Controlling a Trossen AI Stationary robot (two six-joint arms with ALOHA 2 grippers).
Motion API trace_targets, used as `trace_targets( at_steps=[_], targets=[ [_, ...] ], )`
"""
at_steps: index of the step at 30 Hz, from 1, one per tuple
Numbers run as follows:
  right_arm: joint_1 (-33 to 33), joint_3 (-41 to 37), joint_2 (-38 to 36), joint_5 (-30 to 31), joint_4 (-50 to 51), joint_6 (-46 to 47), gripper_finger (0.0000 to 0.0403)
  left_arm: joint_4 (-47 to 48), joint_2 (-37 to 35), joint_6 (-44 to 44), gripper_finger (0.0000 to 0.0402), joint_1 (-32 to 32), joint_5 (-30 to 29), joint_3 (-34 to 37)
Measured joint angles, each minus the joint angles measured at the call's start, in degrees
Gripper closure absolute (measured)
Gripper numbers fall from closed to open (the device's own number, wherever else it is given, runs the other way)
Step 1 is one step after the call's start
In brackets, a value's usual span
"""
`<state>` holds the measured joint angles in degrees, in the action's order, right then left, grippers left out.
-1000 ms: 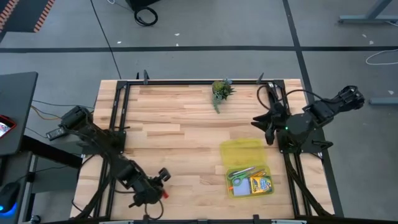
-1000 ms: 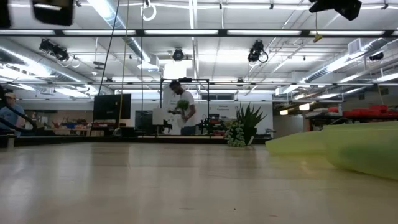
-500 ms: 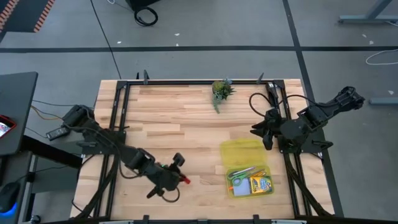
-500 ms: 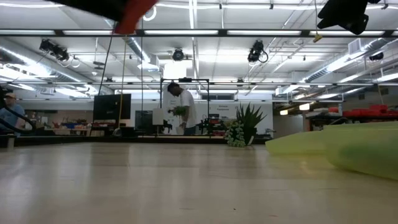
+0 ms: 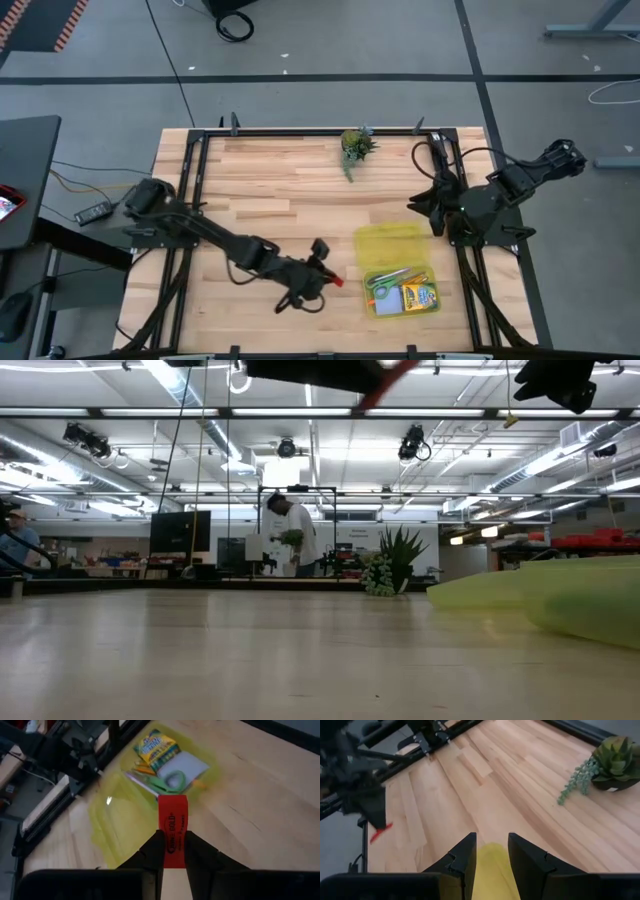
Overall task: Pack school essentials
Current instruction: Put the red eraser into the yellow supply box
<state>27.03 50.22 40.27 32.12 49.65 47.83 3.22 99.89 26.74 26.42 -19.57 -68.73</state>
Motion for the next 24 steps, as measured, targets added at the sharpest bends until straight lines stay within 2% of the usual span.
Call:
trace_targets(
  at_steps=[3, 12, 24],
  targets=[
    [0.0, 0.0, -0.8, 0.9, 0.0, 0.0, 0.0283, -0.2, 4.3, 2.1, 0.0336, -1.1, 0.4, -4.4],
    [0.0, 0.0, -1.7, 1.1, 0.0, -1.3, 0.0283, -0.7, 16.6, 8.1, 0.0335, -4.1, 6.3, -18.2],
    [0.0, 2.1, -1.8, 1.3, -0.1, -5.8, 0.0283, -3.1, 32.0, 10.6, 0.0335, -6.1, 12.0, -35.1]
  ],
)
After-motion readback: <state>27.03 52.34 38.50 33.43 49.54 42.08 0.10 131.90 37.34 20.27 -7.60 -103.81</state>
